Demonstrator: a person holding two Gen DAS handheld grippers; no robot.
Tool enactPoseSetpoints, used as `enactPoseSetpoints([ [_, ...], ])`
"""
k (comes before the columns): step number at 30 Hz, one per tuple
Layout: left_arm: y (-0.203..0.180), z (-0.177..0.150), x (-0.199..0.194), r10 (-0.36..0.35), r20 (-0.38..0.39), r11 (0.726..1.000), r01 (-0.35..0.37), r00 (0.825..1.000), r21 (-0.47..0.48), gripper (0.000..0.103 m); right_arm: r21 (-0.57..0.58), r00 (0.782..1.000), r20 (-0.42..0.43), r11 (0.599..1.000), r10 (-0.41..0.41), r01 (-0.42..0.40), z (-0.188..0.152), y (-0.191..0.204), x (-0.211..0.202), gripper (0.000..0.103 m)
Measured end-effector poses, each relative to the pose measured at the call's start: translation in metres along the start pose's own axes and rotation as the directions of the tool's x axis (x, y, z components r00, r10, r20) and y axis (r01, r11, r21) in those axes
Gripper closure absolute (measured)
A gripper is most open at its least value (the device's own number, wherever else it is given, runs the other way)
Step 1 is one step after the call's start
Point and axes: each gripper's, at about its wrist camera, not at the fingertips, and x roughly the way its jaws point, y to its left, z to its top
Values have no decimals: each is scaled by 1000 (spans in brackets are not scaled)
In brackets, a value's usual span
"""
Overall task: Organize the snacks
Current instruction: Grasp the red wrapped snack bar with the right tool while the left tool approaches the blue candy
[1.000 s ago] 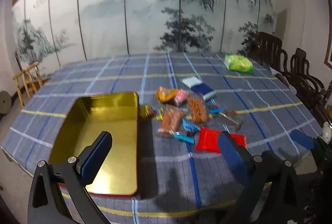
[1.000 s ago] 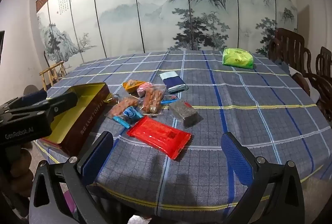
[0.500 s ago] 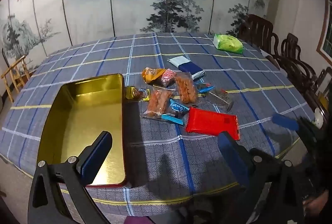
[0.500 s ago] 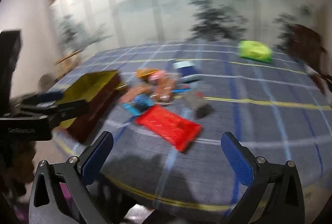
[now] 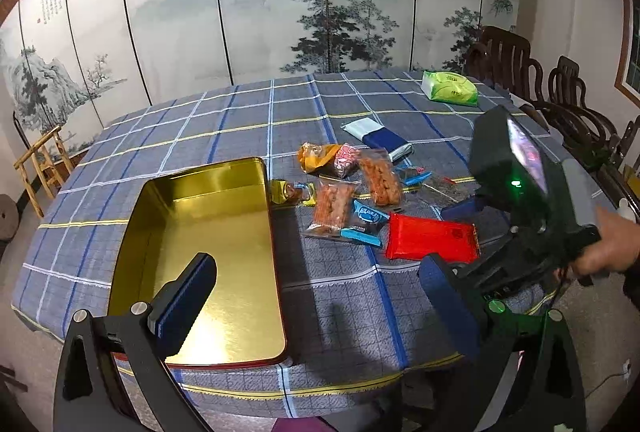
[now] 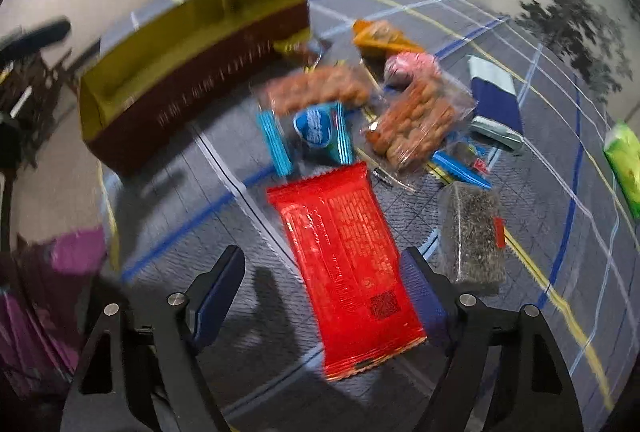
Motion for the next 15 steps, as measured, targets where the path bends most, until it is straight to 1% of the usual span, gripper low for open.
enactPoseSetpoints([
  [1, 0, 1, 2, -2, -5, 1000, 2, 1000, -3, 3, -8, 1000, -26, 1000, -18, 17, 1, -3, 4, 23],
  [2, 0, 1, 3, -4, -8, 1000, 4, 1000, -4, 3, -6, 999, -43, 1000, -14, 14, 2, -7, 7, 23],
  [4, -2, 0, 6, -3, -18, 1000, 3, 1000, -3, 3, 12, 997, -75, 1000, 17, -16, 3, -16, 12, 23],
  [6, -4, -1, 9, -4, -24, 1000, 4, 1000, 3, 2, 5, 995, -90, 999, 33, -33, 5, -19, 11, 24],
  [8, -5, 0, 11, -2, -28, 1000, 2, 1000, 9, 2, -20, 993, -115, 1000, 12, -15, 6, -18, 15, 27],
  [11, -6, -1, 13, -3, -39, 1000, 3, 999, 7, 2, -25, 992, -129, 1000, 6, -9, 11, -12, 12, 40],
  [12, -6, -1, 13, -7, -43, 1000, 7, 999, 4, 2, -21, 992, -129, 1000, 3, -5, 12, -10, 12, 48],
  [13, -6, 0, 14, -11, -45, 1000, 11, 999, 3, 2, -5, 992, -128, 1000, -3, 2, 11, -5, 9, 54],
  [15, -6, 2, 14, -14, -41, 1000, 15, 999, 16, 2, 28, 993, -121, 999, -15, 19, 7, -1, 5, 56],
])
